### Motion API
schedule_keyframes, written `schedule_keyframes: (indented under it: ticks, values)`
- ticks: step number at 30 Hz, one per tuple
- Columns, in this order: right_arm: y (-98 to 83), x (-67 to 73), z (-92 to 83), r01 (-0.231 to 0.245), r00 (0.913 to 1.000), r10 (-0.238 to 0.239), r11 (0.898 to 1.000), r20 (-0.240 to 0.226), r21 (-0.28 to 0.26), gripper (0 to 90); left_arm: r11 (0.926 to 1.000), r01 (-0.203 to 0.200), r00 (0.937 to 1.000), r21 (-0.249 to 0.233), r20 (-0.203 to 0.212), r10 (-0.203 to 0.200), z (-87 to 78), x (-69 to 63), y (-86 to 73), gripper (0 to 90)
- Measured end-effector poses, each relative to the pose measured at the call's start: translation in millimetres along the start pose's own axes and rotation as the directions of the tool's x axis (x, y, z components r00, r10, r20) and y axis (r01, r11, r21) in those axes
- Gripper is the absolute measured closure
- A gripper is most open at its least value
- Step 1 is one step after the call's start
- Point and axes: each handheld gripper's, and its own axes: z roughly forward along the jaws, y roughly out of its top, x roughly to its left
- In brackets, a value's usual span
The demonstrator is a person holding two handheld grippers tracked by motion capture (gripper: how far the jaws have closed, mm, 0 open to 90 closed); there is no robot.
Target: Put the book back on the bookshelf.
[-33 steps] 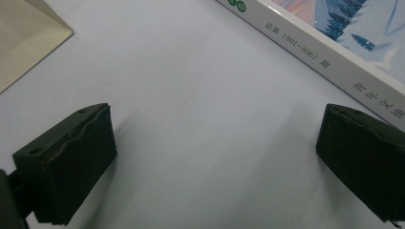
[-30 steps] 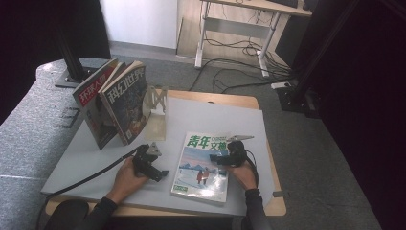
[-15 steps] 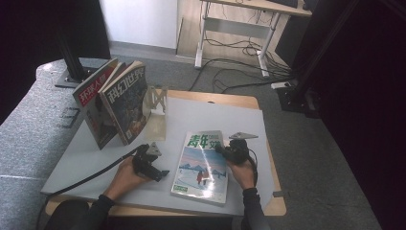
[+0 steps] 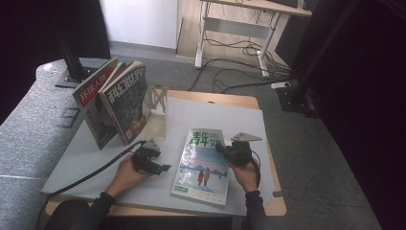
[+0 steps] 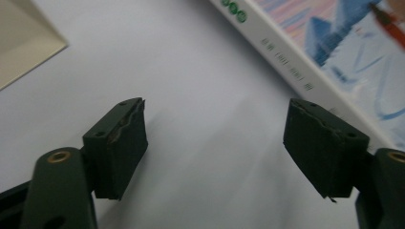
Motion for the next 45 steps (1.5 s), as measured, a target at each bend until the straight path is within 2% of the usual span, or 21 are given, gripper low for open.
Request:
schedule_keyframes:
  ticks: [3,4,6,8,10,15,20,26,30,36,38,45]
  values:
    - [3.3,3.5,-6.6,0.018,0.9998,-0.018,1.0,0.003,-0.011,85.0,0.9997,-0.004,0.9993,-0.025,0.038,0.005,-0.7,-4.4,7.6,23.6]
    - [4.1,4.6,-8.4,0.022,0.9998,-0.022,1.0,0.003,-0.015,85.0,0.9989,0.003,0.998,-0.046,0.063,0.0,-1.4,-5.7,9.8,25.0]
    - [5.0,6.4,-11.9,0.032,0.9995,-0.032,0.999,0.007,-0.017,85.0,0.9986,0.011,0.9952,-0.051,0.098,-0.006,-0.6,-9.1,16.3,25.6]
    - [5.0,7.9,-15.0,0.036,0.9993,-0.035,0.999,0.008,-0.024,84.9,0.9982,-0.017,0.9931,-0.058,0.115,0.023,1.4,-14.2,21.7,27.7]
    - [4.4,8.6,-16.9,0.043,0.999,-0.043,0.999,0.011,-0.032,84.8,0.9981,-0.039,0.9928,-0.047,0.111,0.044,4.6,-19.5,27.1,27.7]
    - [1.9,9.5,-22.1,0.05,0.9988,-0.049,0.998,0.007,-0.048,84.8,0.9977,-0.063,0.9895,-0.024,0.129,0.066,14.8,-24.6,35.0,29.9]
    - [0.7,11.4,-27.4,0.062,0.9981,-0.062,0.996,0.008,-0.064,84.6,0.9989,-0.041,0.981,-0.021,0.189,0.045,22.2,-24.2,32.7,30.7]
    - [1.2,15.5,-28.7,0.083,0.9965,-0.083,0.994,0.013,-0.068,84.6,0.9978,-0.066,0.9722,0.0,0.225,0.064,29.0,-31.1,34.5,31.4]
    - [1.2,17.0,-30.0,0.088,0.9961,-0.087,0.993,0.014,-0.076,84.4,0.9986,-0.051,0.968,0.014,0.247,0.045,29.8,-30.1,35.4,35.0]
    - [2.0,17.6,-31.3,0.098,0.9952,-0.097,0.992,0.01,-0.083,84.0,0.9985,-0.03,0.965,0.046,0.262,0.017,28.9,-28.0,37.4,41.2]
    - [1.7,17.3,-32.0,0.097,0.9953,-0.097,0.992,0.008,-0.083,83.6,0.9984,-0.033,0.9646,0.047,0.263,0.019,28.5,-27.6,37.5,43.5]
    - [-0.4,14.7,-33.7,0.093,0.9956,-0.094,0.992,0.001,-0.087,82.1,0.9988,-0.001,0.9611,0.05,0.276,-0.013,26.8,-26.8,36.6,50.2]
